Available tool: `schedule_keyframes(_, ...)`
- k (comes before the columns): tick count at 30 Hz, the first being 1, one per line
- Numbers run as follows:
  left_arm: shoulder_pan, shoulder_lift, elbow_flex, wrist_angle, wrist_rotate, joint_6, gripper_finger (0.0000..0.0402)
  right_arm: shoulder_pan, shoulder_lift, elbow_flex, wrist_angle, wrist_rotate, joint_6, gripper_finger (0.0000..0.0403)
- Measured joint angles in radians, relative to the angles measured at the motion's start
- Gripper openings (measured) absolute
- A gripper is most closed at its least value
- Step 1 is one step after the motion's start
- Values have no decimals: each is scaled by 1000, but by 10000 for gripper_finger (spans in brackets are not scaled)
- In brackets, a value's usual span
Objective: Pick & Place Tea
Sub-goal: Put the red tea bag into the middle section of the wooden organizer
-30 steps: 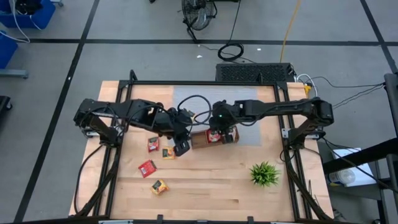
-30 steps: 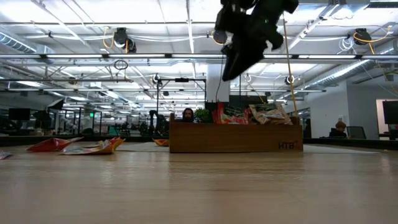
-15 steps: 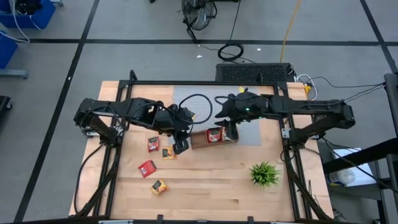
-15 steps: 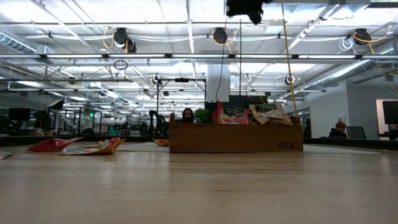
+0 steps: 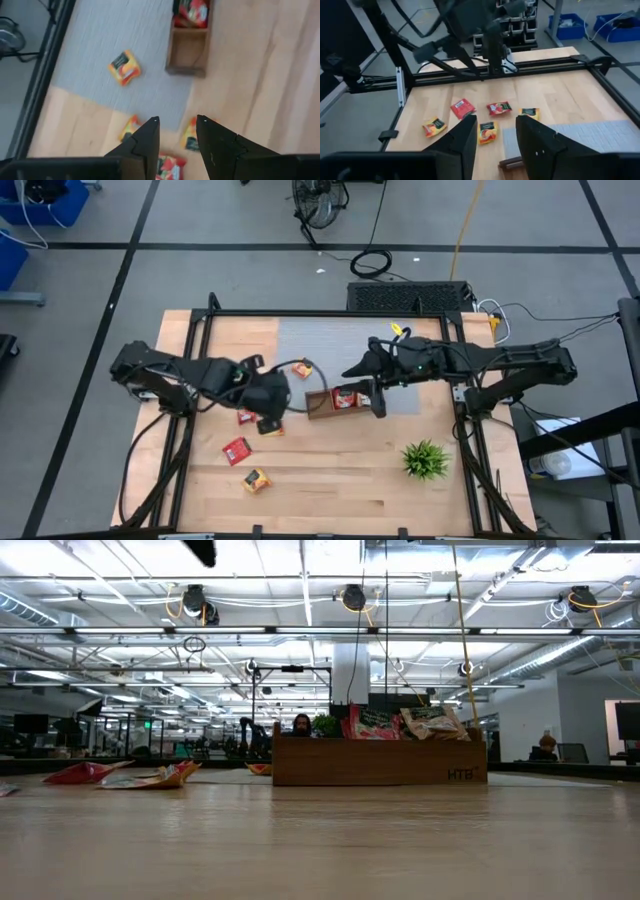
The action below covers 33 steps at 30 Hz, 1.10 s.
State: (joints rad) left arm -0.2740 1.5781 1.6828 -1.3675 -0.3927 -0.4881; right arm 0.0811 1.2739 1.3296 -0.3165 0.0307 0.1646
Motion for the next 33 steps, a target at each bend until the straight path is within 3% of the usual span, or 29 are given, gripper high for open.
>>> schedule_keyframes(10,-74,-240,-462,223,-19,-45,131,0,0,0,23,2,32,124)
schedule_keyframes(17,-98,-304,-732,314,0,-19,152,0,5,0,54,2,62,128)
schedule_keyframes(23,-98,-303,-876,442,118,-30,218,0,12,0,57,3,60,128)
schedule_keyframes(26,-107,-305,-926,466,116,-79,241,0,13,0,58,3,60,128)
schedule_keyframes(33,-135,-304,-1064,616,80,-98,224,0,36,0,61,3,63,128)
